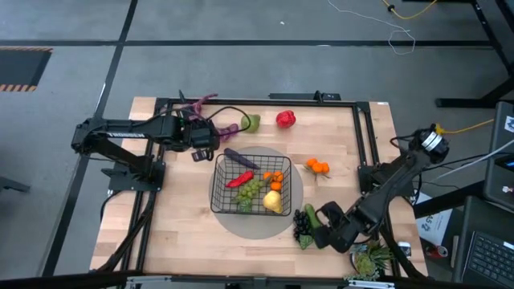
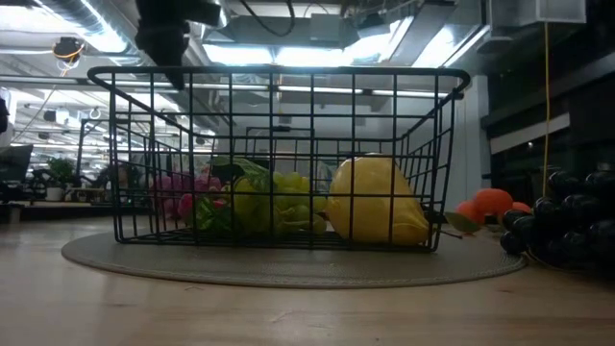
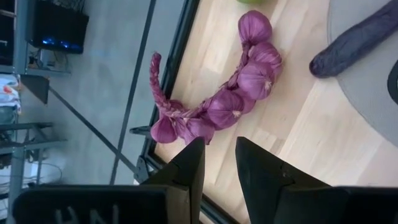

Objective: Build produce basket
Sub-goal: Put the black grapes into the black wire basket

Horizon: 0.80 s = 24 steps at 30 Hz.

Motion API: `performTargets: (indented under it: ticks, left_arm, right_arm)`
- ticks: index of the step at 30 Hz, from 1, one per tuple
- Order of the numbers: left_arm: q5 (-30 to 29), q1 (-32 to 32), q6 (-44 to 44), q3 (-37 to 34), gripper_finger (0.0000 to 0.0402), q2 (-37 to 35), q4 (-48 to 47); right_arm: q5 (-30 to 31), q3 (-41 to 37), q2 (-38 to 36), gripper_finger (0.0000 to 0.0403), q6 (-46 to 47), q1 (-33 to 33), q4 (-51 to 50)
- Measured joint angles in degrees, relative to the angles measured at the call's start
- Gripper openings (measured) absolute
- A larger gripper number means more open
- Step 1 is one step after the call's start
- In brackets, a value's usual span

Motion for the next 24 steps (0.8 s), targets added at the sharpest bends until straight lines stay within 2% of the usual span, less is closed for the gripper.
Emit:
performTargets:
  ticks: [6,11,15,24]
  left_arm:
    - [-0.01,0.00,-1.19,0.00,0.0085,0.00,1.81]
    - [0.01,0.00,-1.19,0.00,0.0085,0.00,2.01]
    - [0.00,0.00,-1.19,0.00,0.0085,0.00,1.99]
    - [0.01,0.00,-1.17,0.00,0.0085,0.00,5.59]
  right_arm:
    - [2.15,11.86,4.15,0.0126,0.08,0.00,-17.12]
    - [0.09,16.09,10.27,0.0126,6.00,-0.17,-25.28]
    - [-2.92,16.31,14.01,0.0126,6.80,-0.20,-26.26]
    - [-0.71,16.25,17.18,0.0126,-1.99,-3.01,-26.73]
